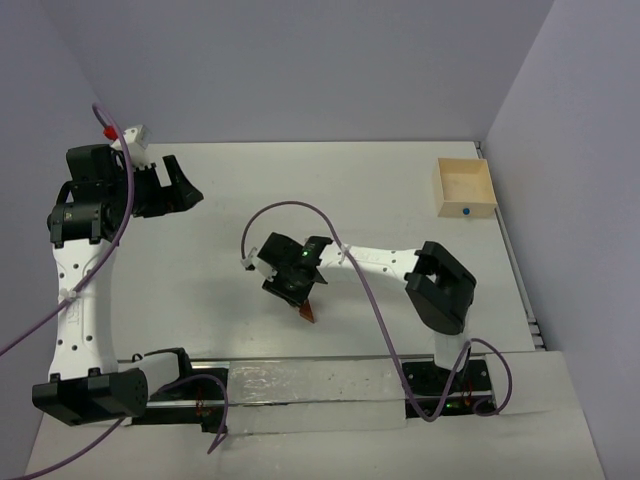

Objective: Build the wood block tower

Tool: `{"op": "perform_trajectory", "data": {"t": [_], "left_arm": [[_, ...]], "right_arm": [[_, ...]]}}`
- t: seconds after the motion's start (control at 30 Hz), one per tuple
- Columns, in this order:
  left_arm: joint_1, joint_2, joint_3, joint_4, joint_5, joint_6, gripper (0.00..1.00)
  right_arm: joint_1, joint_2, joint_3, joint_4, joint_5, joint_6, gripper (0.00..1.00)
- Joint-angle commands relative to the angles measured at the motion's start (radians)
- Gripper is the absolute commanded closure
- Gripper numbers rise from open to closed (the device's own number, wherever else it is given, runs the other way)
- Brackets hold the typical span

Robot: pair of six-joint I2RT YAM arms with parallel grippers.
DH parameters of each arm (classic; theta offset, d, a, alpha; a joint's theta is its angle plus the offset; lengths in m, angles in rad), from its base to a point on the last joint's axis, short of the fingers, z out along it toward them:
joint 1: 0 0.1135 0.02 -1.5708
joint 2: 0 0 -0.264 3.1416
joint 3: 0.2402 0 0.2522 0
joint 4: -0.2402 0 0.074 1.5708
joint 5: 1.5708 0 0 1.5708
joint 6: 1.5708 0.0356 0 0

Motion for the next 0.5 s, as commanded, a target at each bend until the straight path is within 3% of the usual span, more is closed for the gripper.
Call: {"op": "perform_trajectory", "data": {"t": [0.0,0.4,0.47], "left_arm": [[0.009,0.003,0.030,0.046,-0.001,-0.011,0.01],[0.009,0.004,0.037,0.059,-0.018,-0.014,0.01],[0.008,0.008,0.040,0.061,-0.022,-0.022,0.01]], "right_arm": [[0.026,-0.131,0.025,-0.009,0.040,0.055,1.00],[0.030,-0.348,0.171,-0.216,0.351,0.407,1.00],[0.004,-0.358,0.160,-0.241,0.335,0.437,1.00]]}}
